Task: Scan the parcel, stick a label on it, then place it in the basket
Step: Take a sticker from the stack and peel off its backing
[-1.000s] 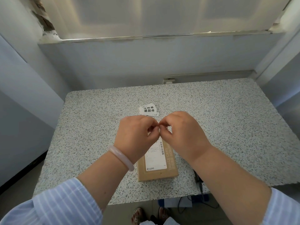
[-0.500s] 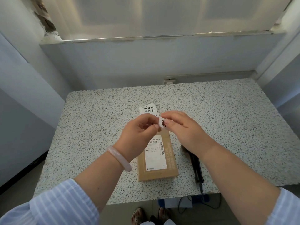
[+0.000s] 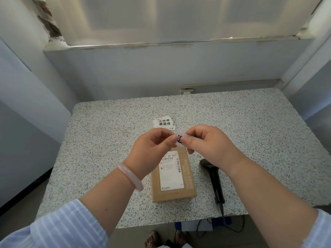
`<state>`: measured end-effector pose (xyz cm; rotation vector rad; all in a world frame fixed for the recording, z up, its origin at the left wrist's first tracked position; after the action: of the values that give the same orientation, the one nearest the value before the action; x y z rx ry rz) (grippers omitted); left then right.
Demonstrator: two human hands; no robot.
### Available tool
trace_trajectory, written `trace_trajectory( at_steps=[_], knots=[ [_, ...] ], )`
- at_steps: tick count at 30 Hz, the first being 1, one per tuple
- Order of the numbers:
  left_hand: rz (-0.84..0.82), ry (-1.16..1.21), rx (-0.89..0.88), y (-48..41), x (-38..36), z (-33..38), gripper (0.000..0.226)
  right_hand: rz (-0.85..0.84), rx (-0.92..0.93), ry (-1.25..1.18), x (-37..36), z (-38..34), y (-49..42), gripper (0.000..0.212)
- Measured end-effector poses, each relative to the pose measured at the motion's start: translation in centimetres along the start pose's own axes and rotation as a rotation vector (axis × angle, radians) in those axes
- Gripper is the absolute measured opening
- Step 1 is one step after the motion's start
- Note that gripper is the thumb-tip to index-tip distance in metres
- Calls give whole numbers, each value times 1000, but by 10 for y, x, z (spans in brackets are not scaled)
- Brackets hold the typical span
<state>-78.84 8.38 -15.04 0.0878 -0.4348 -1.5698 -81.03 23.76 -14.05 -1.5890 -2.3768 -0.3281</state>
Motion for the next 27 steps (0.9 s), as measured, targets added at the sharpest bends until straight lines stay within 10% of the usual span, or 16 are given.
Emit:
trace_trajectory(
  at_steps=[27],
  knots=[
    [-122,112,133,2,9,-3,11,-9,-90,-125,4,2,-1,11]
  ],
)
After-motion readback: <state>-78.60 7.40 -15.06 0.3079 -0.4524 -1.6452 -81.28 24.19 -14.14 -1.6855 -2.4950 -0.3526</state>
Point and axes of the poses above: each hand's wrist, its own y-axis away from the middle knuckle, its own x-axis out of the back of the hand, z = x × y, the point moved 6 cm from there along -y, towards the middle knuckle, and after that the axes turned 11 degrees about x, right-handed, at the moved point
